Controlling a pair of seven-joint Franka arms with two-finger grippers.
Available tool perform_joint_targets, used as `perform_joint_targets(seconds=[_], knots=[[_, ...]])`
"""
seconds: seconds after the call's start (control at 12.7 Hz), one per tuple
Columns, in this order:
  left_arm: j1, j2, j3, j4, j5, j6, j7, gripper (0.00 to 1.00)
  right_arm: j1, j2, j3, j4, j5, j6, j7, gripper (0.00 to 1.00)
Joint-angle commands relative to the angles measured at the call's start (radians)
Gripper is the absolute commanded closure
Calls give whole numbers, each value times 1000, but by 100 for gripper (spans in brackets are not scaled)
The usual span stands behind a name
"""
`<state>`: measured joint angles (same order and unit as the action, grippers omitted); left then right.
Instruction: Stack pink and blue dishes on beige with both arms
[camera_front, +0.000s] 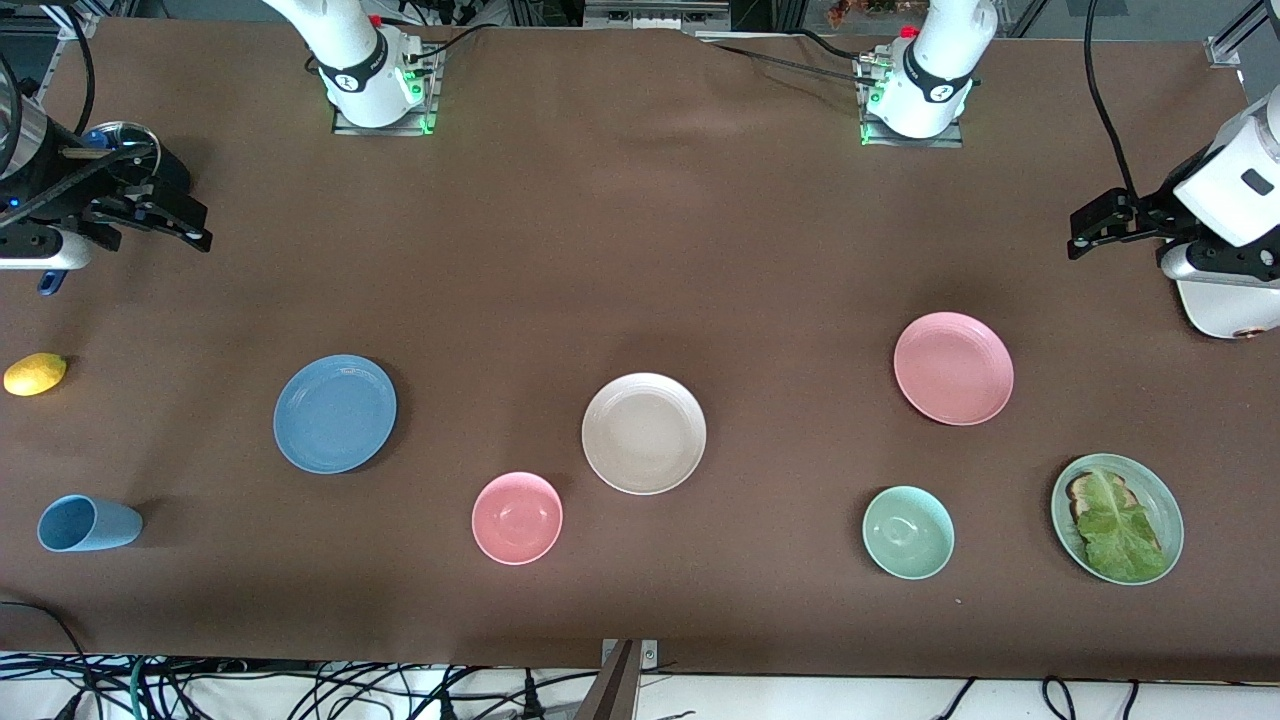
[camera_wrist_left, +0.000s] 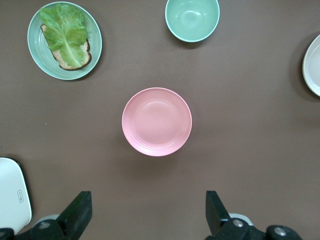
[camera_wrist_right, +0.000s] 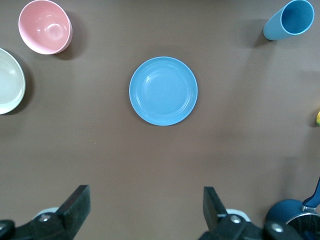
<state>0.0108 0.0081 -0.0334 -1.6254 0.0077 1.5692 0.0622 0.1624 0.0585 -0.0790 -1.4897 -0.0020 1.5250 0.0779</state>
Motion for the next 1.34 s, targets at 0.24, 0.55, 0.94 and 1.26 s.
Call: perform_joint_targets(seconds=[0.24,0.55,0.94,1.26], knots=[[-6,18,1,21,-5,-6,-2,0,2,1,2,16,-4,-2,2,0],[0,18,4,39,-8,-8,-4,0,2,1,4,16,-3,-2,3,0],[-3,20,4,38,-17,-11,-2,0,2,1,1,16,-4,-2,-3,0],[8,52,7,64,-22,-14,-4,0,2,1,1,16,-3,-2,-1,0]])
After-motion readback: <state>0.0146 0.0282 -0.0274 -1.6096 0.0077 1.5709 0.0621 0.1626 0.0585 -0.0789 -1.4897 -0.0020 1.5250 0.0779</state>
